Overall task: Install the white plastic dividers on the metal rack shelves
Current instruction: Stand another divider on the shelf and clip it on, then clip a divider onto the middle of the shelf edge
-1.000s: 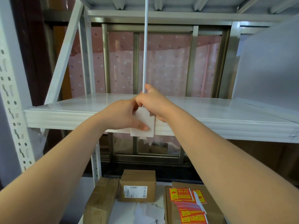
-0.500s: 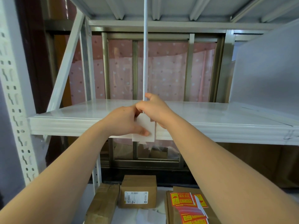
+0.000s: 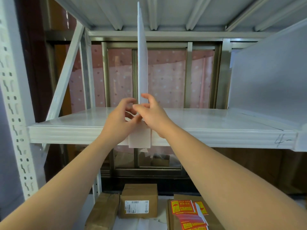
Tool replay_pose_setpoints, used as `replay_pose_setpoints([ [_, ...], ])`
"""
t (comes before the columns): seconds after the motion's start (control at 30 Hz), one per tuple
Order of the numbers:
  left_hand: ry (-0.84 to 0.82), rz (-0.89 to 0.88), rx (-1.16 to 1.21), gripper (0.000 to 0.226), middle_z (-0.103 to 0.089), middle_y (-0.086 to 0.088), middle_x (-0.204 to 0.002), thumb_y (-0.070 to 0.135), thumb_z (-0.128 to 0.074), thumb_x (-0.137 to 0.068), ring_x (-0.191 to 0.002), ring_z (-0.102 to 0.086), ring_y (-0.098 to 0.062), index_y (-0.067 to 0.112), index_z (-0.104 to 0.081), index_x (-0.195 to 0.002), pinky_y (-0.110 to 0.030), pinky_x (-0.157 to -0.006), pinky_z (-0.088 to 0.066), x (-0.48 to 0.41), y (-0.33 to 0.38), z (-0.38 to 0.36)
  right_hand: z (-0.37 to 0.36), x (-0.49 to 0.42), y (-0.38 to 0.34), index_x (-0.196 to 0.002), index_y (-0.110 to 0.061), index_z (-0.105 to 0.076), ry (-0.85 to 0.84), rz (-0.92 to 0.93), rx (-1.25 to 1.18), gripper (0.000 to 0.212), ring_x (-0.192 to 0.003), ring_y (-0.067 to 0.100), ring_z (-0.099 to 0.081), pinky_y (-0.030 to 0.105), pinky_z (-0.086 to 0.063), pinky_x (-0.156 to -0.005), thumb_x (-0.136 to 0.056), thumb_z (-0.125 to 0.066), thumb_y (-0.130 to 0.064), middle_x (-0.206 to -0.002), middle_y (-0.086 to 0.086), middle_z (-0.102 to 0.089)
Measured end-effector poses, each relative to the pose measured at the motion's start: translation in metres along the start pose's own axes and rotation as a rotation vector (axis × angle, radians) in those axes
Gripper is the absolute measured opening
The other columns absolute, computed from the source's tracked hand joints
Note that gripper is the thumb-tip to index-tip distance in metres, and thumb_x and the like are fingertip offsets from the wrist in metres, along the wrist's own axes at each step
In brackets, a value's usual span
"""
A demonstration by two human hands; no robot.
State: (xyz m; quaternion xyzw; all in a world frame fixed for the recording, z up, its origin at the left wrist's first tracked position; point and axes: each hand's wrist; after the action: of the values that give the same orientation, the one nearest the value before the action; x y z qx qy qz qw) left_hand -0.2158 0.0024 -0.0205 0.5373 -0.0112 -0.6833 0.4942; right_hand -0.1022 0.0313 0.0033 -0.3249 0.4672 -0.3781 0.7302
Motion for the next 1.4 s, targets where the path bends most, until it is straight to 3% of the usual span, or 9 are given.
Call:
replay_pose_setpoints([
  [0.17,0.299,-0.102,0.02,0.026,-0.049,0.001,-0.072,0.007,-0.056,-0.087,-0.063,-0.047,-0.009,0.024,-0.045,-0.104,-0.019,-0.058,-0.041,-0.002,0.049,-0.007,0.023,0.011,-0.008,-0.116,-0.014,-0.054,0.0,0.017,-0.031,0.039,-0.084,0.022,-0.065,0.037,-0.051,-0.079,-0.094,-0.043,-0.044,-0.111,0.006,-0.064],
  [0.33,0.18,-0.176,-0.016,0.016,-0.052,0.005,-0.083,0.009,-0.052,-0.087,-0.069,-0.051,-0.007,0.021,-0.056,-0.097,-0.017,-0.06,-0.041,-0.007,0.108,-0.03,0.067,0.029,-0.012,-0.102,-0.003,-0.063,0.19,0.214,0.179,0.026,-0.081,0.021,-0.055,0.038,-0.047,-0.076,-0.091,-0.044,-0.017,-0.087,0.008,-0.062],
  [0.47,0.122,-0.143,0.065,0.012,-0.056,0.002,-0.081,0.01,-0.054,-0.085,-0.071,-0.051,-0.008,0.02,-0.059,-0.083,-0.013,-0.058,-0.037,-0.006,0.137,-0.067,0.115,0.053,-0.007,-0.1,-0.018,-0.066,0.313,0.3,0.446,0.023,-0.084,0.024,-0.061,0.037,-0.051,-0.068,-0.089,-0.048,-0.028,-0.092,0.005,-0.07],
  [0.6,0.031,-0.113,0.08,0.017,-0.051,0.008,-0.074,0.012,-0.056,-0.084,-0.068,-0.047,-0.009,0.024,-0.054,-0.073,-0.022,-0.06,-0.034,-0.005,0.163,-0.111,0.167,0.071,0.012,-0.082,-0.015,-0.065,0.424,0.37,0.612,0.018,-0.077,0.023,-0.053,0.029,-0.035,-0.058,-0.088,-0.051,-0.027,-0.082,0.004,-0.064],
  [0.77,-0.045,-0.082,0.114,0.025,-0.052,0.008,-0.069,0.012,-0.057,-0.083,-0.063,-0.047,-0.011,0.027,-0.051,-0.065,-0.025,-0.059,-0.037,0.001,0.205,-0.164,0.228,0.096,0.037,-0.086,-0.014,-0.065,0.441,0.331,0.676,0.015,-0.078,0.02,-0.049,0.028,-0.033,-0.055,-0.087,-0.052,-0.022,-0.078,-0.003,-0.052],
  [0.97,-0.093,-0.083,0.137,0.016,-0.059,0.007,-0.082,0.01,-0.047,-0.091,-0.071,-0.051,-0.007,0.019,-0.059,-0.096,-0.017,-0.063,-0.04,0.009,0.248,-0.217,0.297,0.118,0.059,-0.112,-0.018,-0.057,0.525,0.321,0.744,0.025,-0.112,0.022,-0.044,0.03,-0.04,-0.083,-0.087,-0.053,-0.021,-0.116,0.003,-0.055],
  [1.13,-0.235,-0.076,-0.068,0.029,-0.065,0.006,-0.103,0.013,-0.048,-0.093,-0.097,-0.057,-0.014,0.02,-0.059,-0.118,-0.016,-0.074,-0.039,0.01,0.253,-0.253,0.347,0.127,0.07,-0.135,-0.017,-0.038,0.758,0.271,0.479,0.052,-0.113,0.02,-0.048,0.032,-0.042,-0.09,-0.086,-0.057,-0.016,-0.121,0.004,-0.055],
  [1.27,-0.476,-0.07,-0.257,0.067,-0.049,0.003,-0.14,0.045,-0.066,-0.083,-0.128,-0.045,-0.017,0.02,-0.041,-0.14,-0.03,-0.103,-0.035,0.006,0.256,-0.285,0.377,0.125,0.079,-0.133,-0.019,-0.04,0.62,0.0,0.293,0.041,-0.102,0.015,-0.055,0.027,-0.043,-0.083,-0.094,-0.05,-0.026,-0.125,0.003,-0.056],
  [1.4,-0.629,-0.117,-0.506,0.087,-0.047,-0.002,-0.142,0.062,-0.064,-0.075,-0.129,-0.043,-0.023,0.022,-0.032,-0.145,-0.038,-0.104,-0.039,-0.015,0.256,-0.31,0.386,0.124,0.094,-0.128,-0.017,-0.049,0.425,-0.073,0.38,0.04,-0.11,0.018,-0.055,0.03,-0.042,-0.086,-0.096,-0.042,-0.04,-0.128,0.001,-0.056],
])
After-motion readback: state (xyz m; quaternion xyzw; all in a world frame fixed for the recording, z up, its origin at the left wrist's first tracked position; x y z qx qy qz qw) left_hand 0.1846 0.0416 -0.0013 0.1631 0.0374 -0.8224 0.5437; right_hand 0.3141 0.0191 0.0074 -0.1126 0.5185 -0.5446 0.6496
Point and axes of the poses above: each hand's wrist, its own x-axis away from the middle knuckle, its own z-axis out of the back of the hand, y = z × x
